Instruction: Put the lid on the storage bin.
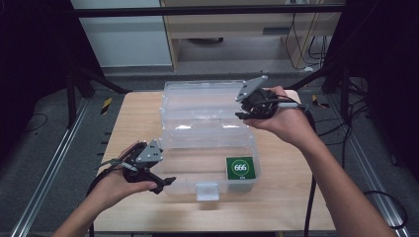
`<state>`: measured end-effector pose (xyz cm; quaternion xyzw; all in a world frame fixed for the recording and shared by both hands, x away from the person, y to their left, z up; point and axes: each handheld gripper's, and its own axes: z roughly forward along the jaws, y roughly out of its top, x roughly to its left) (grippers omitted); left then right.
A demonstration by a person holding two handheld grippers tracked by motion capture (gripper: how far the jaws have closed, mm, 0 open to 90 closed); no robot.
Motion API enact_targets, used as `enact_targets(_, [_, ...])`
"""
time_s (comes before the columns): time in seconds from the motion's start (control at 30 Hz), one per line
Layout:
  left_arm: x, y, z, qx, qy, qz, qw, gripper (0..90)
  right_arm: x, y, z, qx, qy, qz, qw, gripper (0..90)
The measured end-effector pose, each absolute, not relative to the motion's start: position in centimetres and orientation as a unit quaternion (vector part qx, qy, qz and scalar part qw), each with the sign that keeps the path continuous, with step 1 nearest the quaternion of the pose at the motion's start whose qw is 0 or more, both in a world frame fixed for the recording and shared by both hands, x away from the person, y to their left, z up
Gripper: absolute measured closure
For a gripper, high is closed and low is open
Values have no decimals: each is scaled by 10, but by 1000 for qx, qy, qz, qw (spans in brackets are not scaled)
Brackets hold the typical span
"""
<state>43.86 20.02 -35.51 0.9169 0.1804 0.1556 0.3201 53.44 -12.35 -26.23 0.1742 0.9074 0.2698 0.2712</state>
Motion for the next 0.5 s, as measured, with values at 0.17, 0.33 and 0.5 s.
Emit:
enact_targets(0.17, [438, 193, -363, 937, 153, 133, 284, 98, 549, -103, -277, 143, 926, 238, 257, 640])
enact_targets(0.33, [439, 189, -364, 941, 139, 124, 281, 169, 559, -92, -290, 123, 937, 207, 254, 625])
enact_targets(0.5, [442, 182, -371, 948, 123, 117, 270, 226, 574, -86, -300, 106, 944, 179, 255, 549])
